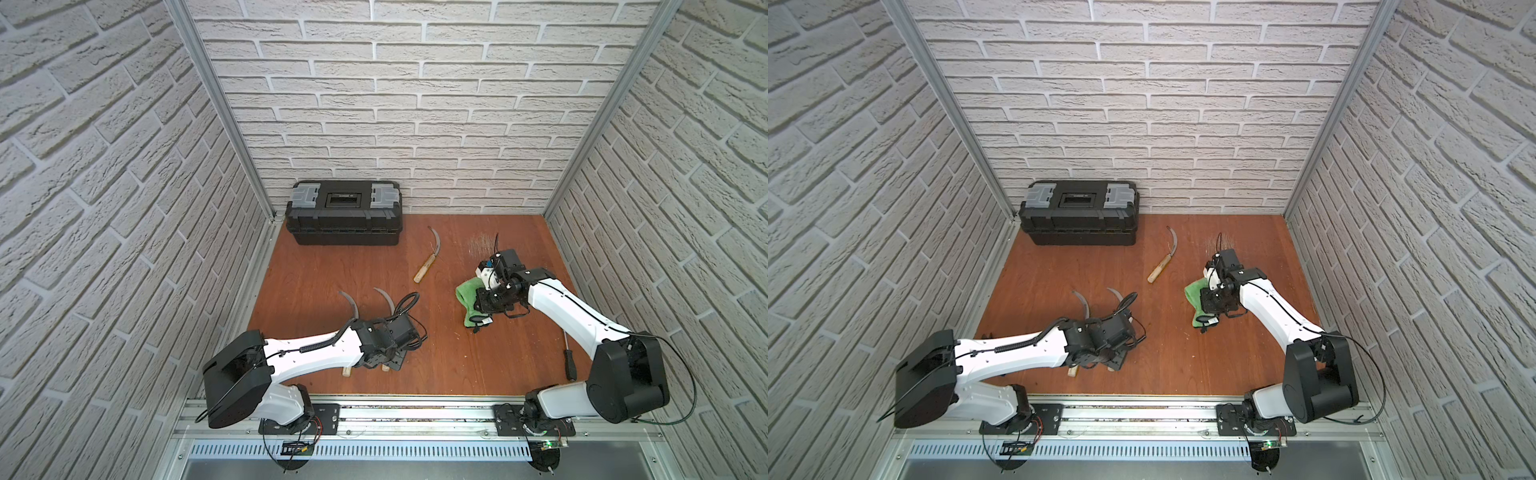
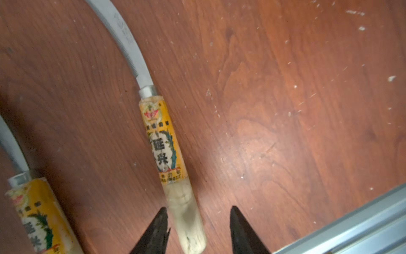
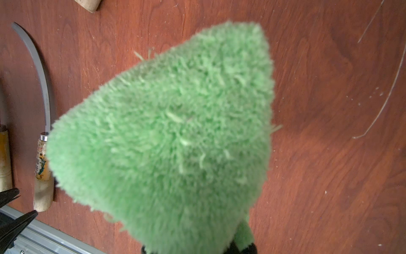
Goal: Wipe small sickles with rags
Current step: Pick up the small sickle from the center of the board.
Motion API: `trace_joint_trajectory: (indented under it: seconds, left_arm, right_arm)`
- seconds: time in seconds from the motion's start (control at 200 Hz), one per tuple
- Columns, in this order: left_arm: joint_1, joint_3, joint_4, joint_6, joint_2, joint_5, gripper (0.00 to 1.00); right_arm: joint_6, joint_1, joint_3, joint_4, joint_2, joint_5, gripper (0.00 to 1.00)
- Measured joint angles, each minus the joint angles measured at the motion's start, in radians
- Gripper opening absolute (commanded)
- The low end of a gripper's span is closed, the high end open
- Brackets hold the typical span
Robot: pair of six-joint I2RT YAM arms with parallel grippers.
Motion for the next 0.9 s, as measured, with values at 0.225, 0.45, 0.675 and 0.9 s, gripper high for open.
trace_joint_trajectory:
  seconds: [0.225, 0.45, 0.675, 0.9]
  left_arm:
    - [0.000, -0.038, 0.007, -0.020, 0.000, -0.007, 0.46]
    - [-0.001, -0.062, 0.041, -0.034, 0.014, 0.009, 0.44]
    - [-0.003, -0.103, 0.075, -0.045, 0.030, 0.027, 0.41]
    - [-0.005, -0.116, 0.087, -0.059, 0.032, 0.038, 0.15]
  right_arm:
    - [0.005, 0.006, 0.000, 0.000, 0.000, 0.000, 0.02]
    - [0.005, 0.015, 0.006, -0.002, 0.008, 0.003, 0.03]
    - [0.008, 0.029, 0.024, -0.005, 0.029, 0.004, 0.03]
    - [0.008, 0.034, 0.040, -0.008, 0.032, 0.004, 0.03]
